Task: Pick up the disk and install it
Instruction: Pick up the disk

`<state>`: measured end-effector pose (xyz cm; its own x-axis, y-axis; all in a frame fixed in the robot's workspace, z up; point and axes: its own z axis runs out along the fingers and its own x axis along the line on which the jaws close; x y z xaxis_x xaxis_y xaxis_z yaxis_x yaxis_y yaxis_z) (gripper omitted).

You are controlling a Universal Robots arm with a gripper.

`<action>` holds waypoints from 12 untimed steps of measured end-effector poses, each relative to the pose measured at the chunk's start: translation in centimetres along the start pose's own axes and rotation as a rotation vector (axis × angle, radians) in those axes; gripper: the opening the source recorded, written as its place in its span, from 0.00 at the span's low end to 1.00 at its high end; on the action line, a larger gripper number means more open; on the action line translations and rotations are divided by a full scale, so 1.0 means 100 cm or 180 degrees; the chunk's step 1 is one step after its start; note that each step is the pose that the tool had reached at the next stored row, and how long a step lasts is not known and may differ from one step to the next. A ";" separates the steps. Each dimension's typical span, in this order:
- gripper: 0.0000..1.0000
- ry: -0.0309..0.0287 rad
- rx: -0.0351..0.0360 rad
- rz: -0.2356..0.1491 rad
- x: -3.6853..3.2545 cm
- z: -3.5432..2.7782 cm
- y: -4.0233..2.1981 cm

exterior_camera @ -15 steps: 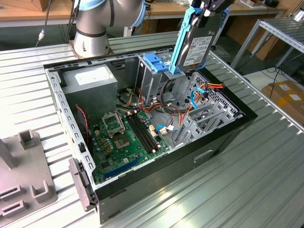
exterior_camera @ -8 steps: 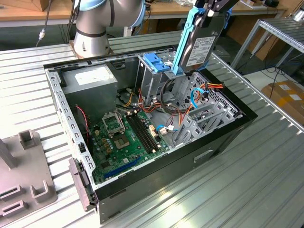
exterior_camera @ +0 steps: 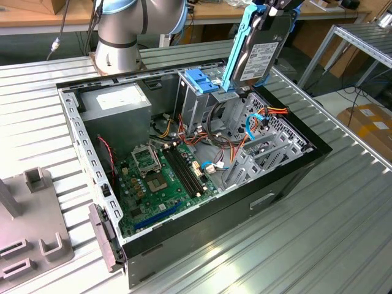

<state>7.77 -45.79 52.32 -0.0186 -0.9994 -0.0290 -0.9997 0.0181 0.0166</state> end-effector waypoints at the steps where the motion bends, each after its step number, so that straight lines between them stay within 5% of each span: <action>1: 0.36 -0.0001 0.0000 0.0000 0.0000 0.0000 0.0000; 12: 0.36 -0.0004 0.0000 0.0000 0.0026 -0.0001 0.0000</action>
<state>7.77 -46.05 52.31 -0.0186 -0.9994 -0.0301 -0.9997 0.0181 0.0167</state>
